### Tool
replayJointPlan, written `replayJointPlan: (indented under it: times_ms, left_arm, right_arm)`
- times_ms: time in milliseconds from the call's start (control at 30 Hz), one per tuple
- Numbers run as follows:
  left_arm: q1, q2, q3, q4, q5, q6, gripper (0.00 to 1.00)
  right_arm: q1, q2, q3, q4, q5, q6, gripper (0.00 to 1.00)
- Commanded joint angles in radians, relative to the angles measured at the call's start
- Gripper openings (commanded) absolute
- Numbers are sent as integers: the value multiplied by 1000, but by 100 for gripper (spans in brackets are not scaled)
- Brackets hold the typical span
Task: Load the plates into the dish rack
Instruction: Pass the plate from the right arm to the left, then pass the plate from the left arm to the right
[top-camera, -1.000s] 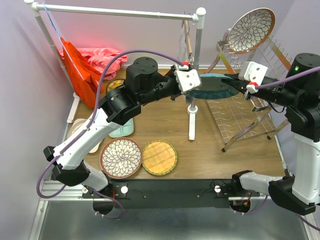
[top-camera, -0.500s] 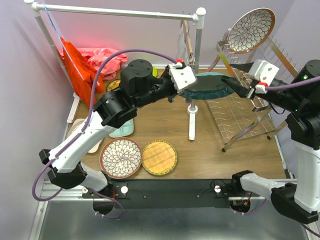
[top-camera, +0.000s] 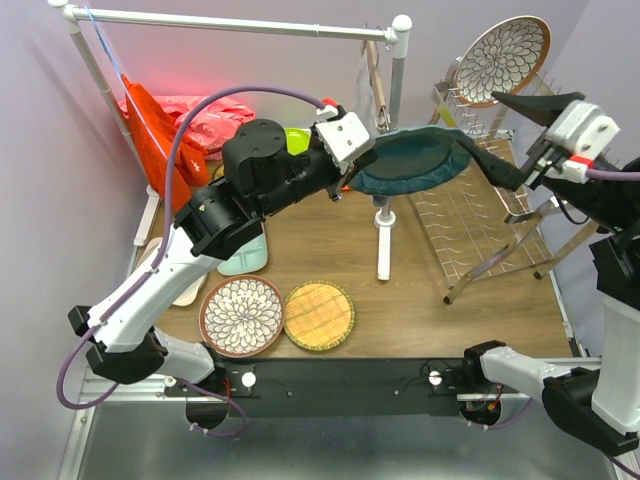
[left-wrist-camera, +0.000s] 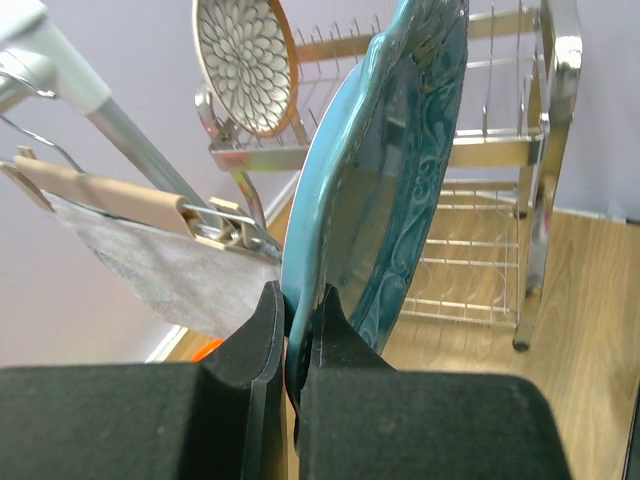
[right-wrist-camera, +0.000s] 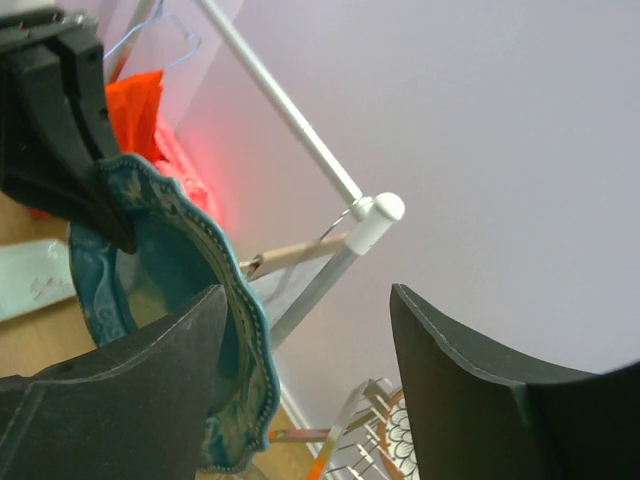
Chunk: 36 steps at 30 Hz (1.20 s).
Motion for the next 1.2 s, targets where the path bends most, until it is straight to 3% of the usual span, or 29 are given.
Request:
replayJointPlan:
  times_ms: [0,267,500,900,1000,1167]
  left_arm:
    - [5,-48,59,269,-53,-52,0]
    - [5,30,129,345,-79,-28,0]
    - [5,162,249,460,-31,-32,0]
    - [3,427,479,659,16,-12,0]
    - [3,486,514,739,23,-6,0]
    - [3,552,543,828,32,18,0]
  right_arm:
    - [-6,-4,80,98,111,101,75]
    - [-11,3,126,161,257,130,76]
    - [-32,-1,73,354,707,233,88]
    - [-83,-64,-145,596,1122,349,96]
    - [-111,-61,-156,632,1159,392,96]
    - [-146,-70,-188,630,1093,400,96]
